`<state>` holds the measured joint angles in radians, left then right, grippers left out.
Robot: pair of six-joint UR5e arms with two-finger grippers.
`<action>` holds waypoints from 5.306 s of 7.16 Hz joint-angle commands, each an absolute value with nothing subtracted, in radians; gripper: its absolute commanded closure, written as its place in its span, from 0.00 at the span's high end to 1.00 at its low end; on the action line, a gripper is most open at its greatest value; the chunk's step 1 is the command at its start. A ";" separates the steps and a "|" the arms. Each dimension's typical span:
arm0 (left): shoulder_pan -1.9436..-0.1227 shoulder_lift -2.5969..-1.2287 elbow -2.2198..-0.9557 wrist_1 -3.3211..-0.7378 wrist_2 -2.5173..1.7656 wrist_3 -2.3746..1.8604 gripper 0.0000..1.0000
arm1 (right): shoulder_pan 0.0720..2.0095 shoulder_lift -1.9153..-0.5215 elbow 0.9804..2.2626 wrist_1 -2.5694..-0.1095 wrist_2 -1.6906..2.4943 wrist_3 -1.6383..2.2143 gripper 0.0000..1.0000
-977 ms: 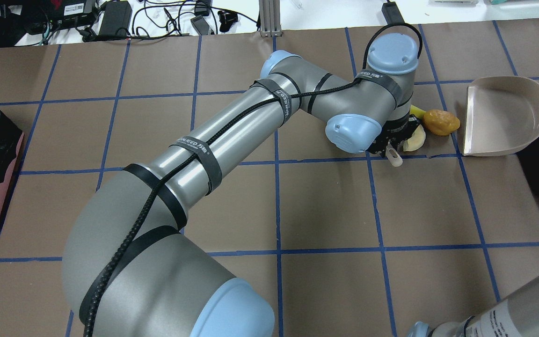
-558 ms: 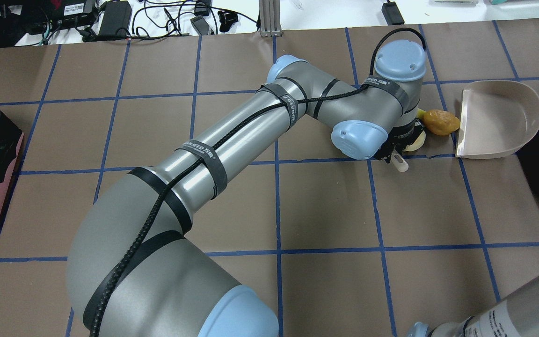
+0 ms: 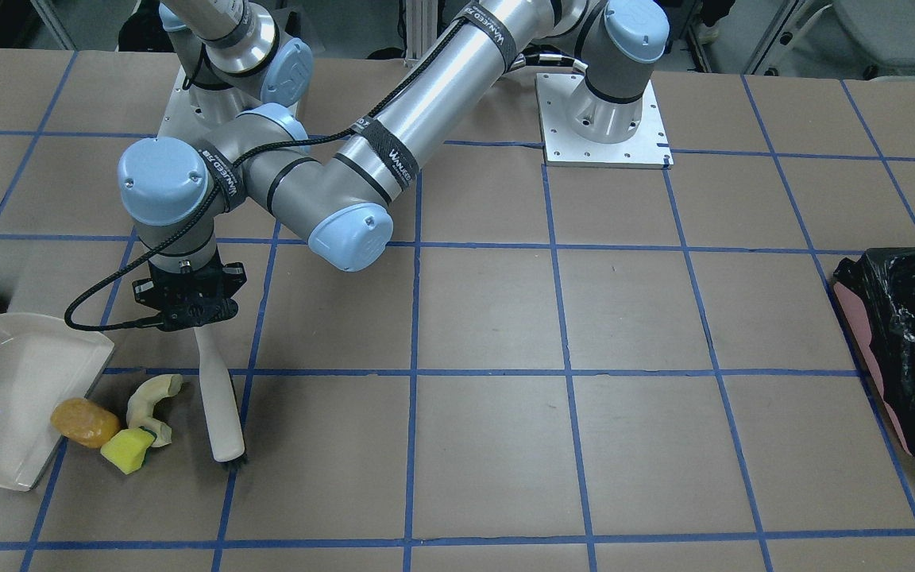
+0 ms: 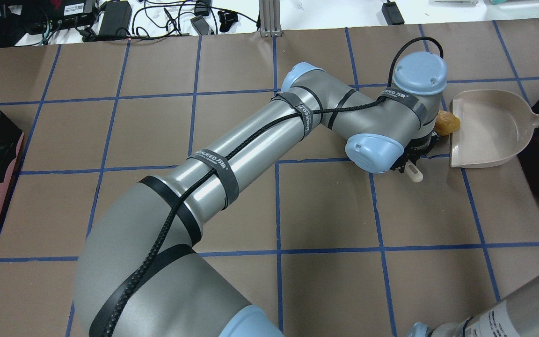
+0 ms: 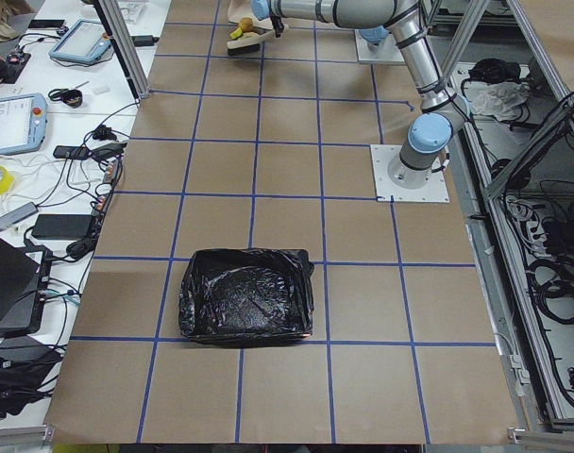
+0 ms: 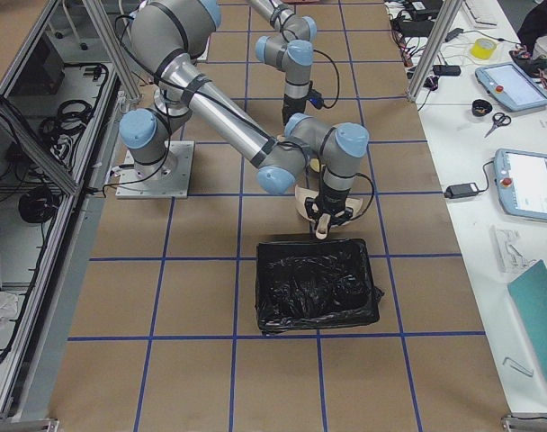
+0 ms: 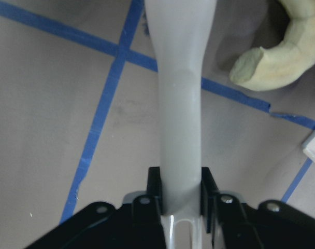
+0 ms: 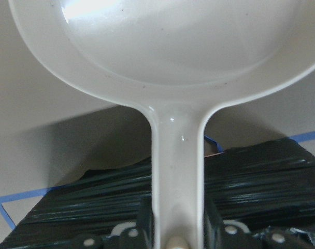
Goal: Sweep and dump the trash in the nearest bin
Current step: 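Sweep the trash with the brush into the dustpan held by the right gripper, then pull the brush back toward the robot with the left gripper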
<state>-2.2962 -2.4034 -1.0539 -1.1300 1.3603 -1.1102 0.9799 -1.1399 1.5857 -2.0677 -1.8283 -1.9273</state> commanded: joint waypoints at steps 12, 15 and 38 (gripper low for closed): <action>-2.396 -2.597 -0.876 -0.847 1.264 -1.248 0.00 | 0.982 -1.123 1.617 -2.071 -1.758 -1.965 0.00; -2.436 -2.597 -0.810 -0.839 1.262 -1.317 0.00 | 0.982 -1.120 1.624 -2.071 -1.758 -1.921 0.00; -1.967 -1.834 -1.628 -1.428 1.434 -0.474 0.00 | 0.852 -1.305 1.585 -1.777 -1.232 -1.870 0.00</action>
<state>-1.9774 -1.8936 -1.5192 -1.4339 1.4346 -0.5245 0.8775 -1.2904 1.6042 -1.8377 -1.2925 -1.8782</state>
